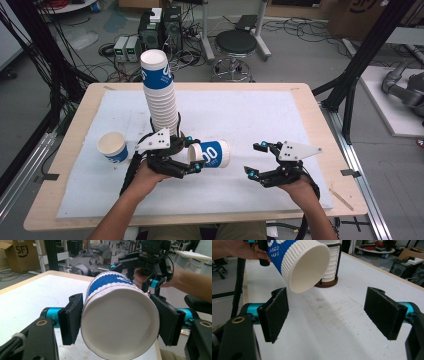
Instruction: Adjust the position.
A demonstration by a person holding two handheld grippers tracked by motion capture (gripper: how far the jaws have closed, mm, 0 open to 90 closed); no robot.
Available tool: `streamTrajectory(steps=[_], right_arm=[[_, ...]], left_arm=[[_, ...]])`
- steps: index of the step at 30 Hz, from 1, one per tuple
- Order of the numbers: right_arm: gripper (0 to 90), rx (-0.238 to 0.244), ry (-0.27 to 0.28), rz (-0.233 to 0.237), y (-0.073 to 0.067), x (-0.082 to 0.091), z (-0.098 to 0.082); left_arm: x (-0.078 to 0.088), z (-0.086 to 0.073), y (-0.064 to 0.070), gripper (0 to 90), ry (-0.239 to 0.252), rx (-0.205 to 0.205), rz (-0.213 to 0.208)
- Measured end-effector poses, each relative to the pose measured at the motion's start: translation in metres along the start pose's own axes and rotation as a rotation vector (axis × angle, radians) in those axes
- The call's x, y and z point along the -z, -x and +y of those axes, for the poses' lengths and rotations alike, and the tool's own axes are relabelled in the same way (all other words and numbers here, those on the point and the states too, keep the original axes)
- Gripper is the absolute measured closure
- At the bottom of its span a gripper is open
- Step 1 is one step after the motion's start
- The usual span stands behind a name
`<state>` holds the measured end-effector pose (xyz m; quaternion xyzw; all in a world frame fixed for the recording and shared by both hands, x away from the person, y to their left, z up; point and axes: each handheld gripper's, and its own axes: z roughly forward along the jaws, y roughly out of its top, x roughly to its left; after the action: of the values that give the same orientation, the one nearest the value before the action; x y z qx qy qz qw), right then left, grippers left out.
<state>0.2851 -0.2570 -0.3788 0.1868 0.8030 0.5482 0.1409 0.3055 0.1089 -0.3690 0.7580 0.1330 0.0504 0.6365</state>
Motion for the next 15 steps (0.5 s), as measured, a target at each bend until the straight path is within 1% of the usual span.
streamTrajectory(steps=[8,10,12,15], right_arm=[[20.4,-0.004,-0.002,0.004,-0.0014,-0.0004,-0.0003],[20.4,-0.002,0.001,0.008,-0.0012,-0.0003,0.0002],[20.4,-0.009,0.008,0.017,-0.0012,-0.0013,0.0004],[20.4,-0.009,0.01,0.037,-0.0035,-0.0061,0.0012]], left_arm=[[0.0003,-0.0012,0.0014,30.1,0.003,-0.001,0.001],[-0.0003,-0.0011,0.0015,30.1,0.009,-0.002,-0.006],[-0.002,-0.001,0.0022,30.1,0.009,-0.004,-0.017],[-0.0052,-0.0006,0.0042,30.1,0.015,-0.013,-0.036]])
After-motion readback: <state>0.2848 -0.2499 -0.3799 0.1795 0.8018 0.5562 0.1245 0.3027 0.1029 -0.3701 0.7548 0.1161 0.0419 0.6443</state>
